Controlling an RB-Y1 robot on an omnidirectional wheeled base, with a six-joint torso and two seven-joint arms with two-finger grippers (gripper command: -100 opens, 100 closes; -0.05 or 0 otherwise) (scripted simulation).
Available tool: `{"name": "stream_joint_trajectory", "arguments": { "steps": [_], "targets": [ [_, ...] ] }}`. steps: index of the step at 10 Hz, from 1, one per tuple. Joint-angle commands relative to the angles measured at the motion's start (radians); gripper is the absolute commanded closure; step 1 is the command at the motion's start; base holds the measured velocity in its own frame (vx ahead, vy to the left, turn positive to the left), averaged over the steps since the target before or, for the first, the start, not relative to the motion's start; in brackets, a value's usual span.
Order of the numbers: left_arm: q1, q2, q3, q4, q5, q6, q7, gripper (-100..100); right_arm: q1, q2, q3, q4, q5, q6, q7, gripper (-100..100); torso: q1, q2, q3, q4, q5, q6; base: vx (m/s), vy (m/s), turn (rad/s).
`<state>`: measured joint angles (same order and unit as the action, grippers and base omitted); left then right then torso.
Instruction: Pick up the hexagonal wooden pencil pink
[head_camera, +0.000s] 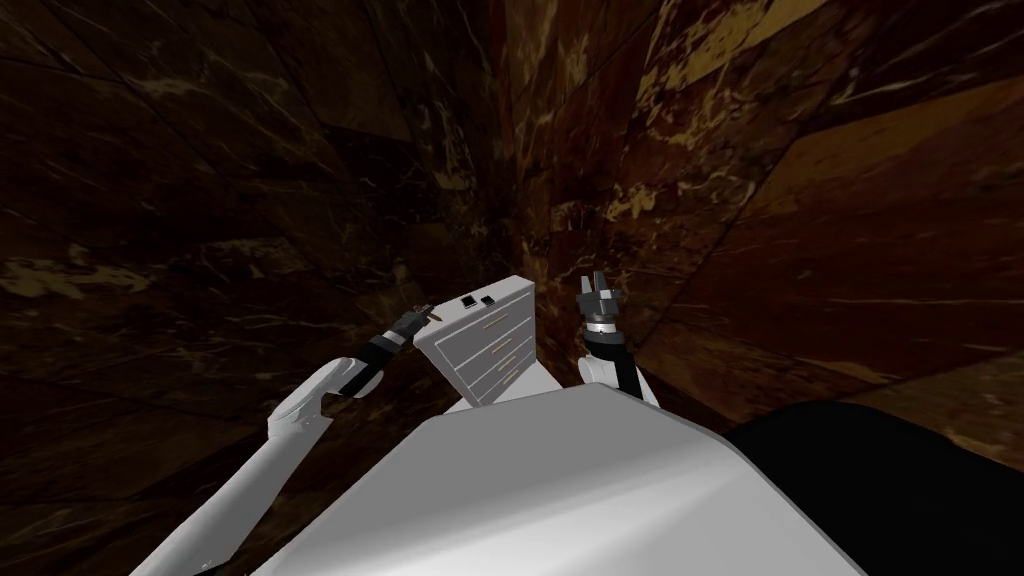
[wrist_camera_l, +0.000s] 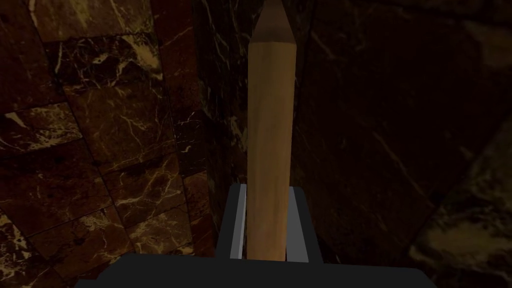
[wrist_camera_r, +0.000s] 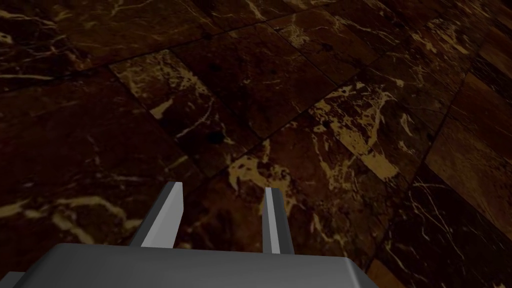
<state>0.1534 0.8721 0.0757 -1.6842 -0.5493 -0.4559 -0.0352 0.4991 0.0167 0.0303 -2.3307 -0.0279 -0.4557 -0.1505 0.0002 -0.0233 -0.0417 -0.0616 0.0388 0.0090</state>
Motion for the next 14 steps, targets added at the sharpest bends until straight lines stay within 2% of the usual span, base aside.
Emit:
{"name": "stream_joint_trajectory", "arguments": {
  "steps": [1, 3, 4, 5, 6, 8, 9, 10, 11, 13, 14],
  "targets": [
    [0.050, 0.006, 0.025, -0.050, -0.004, 0.008, 0.008, 100, 0.000, 0.000, 0.000, 0.000, 0.000, 0.000, 0.000, 0, 0.000, 0.000, 0.000, 0.000, 0.000, 0.000, 0.083, -0.015, -0.021],
    [0.100, 0.006, 0.025, -0.107, -0.004, 0.008, 0.008, 100, 0.000, 0.000, 0.000, 0.000, 0.000, 0.000, 0.000, 0, -0.001, 0.005, 0.002, 0.000, 0.000, 0.001, 0.007, -0.006, -0.011],
    [0.100, 0.006, 0.025, -0.130, -0.004, 0.008, 0.008, 100, 0.000, 0.000, 0.000, 0.000, 0.000, 0.000, 0.000, 0, -0.001, 0.008, 0.004, 0.001, -0.001, 0.001, -0.016, 0.001, 0.005],
    [0.156, 0.019, 0.079, -0.169, -0.039, 0.027, 0.042, 100, 0.000, 0.000, 0.000, 0.000, 0.000, 0.000, 0.000, 0, -0.002, 0.009, 0.005, 0.002, -0.001, 0.001, 0.116, -0.006, 0.125],
    [0.186, 0.019, 0.100, -0.204, -0.039, 0.027, 0.042, 100, 0.000, 0.000, 0.000, 0.000, 0.000, 0.000, 0.000, 0, -0.001, 0.004, 0.002, 0.001, -0.002, -0.001, 0.159, -0.030, 0.097],
    [0.244, 0.019, 0.100, -0.263, -0.039, 0.027, 0.042, 100, 0.000, 0.000, 0.000, 0.000, 0.000, 0.000, 0.000, 0, -0.003, 0.002, 0.000, 0.000, -0.002, 0.001, 0.051, -0.014, -0.012],
    [0.245, 0.019, 0.100, -0.295, -0.039, 0.027, 0.042, 100, 0.000, 0.000, 0.000, 0.000, 0.000, 0.000, 0.000, 0, -0.003, 0.005, 0.002, 0.000, -0.002, 0.001, -0.013, 0.003, -0.006],
    [0.303, 0.033, 0.157, -0.339, -0.073, 0.046, 0.076, 100, 0.000, 0.000, 0.000, 0.000, 0.000, 0.000, 0.000, 0, -0.003, 0.008, 0.004, 0.001, -0.003, 0.001, 0.100, -0.030, 0.107],
    [0.337, 0.033, 0.175, -0.371, -0.073, 0.046, 0.076, 100, 0.000, 0.000, 0.000, 0.000, 0.000, 0.000, 0.000, 0, -0.004, 0.004, 0.003, 0.001, -0.003, 0.000, 0.153, -0.047, 0.107],
    [0.389, 0.033, 0.175, -0.432, -0.073, 0.046, 0.076, 100, 0.000, 0.000, 0.000, 0.000, 0.000, 0.000, 0.000, 0, -0.005, 0.002, 0.000, 0.000, -0.003, 0.002, 0.049, -0.002, -0.006],
    [0.389, 0.033, 0.175, -0.460, -0.073, 0.046, 0.076, 100, 0.000, 0.000, 0.000, 0.000, 0.000, 0.000, 0.000, 0, -0.003, 0.005, 0.002, 0.000, -0.003, 0.002, -0.010, 0.010, -0.007]
  ]
}}
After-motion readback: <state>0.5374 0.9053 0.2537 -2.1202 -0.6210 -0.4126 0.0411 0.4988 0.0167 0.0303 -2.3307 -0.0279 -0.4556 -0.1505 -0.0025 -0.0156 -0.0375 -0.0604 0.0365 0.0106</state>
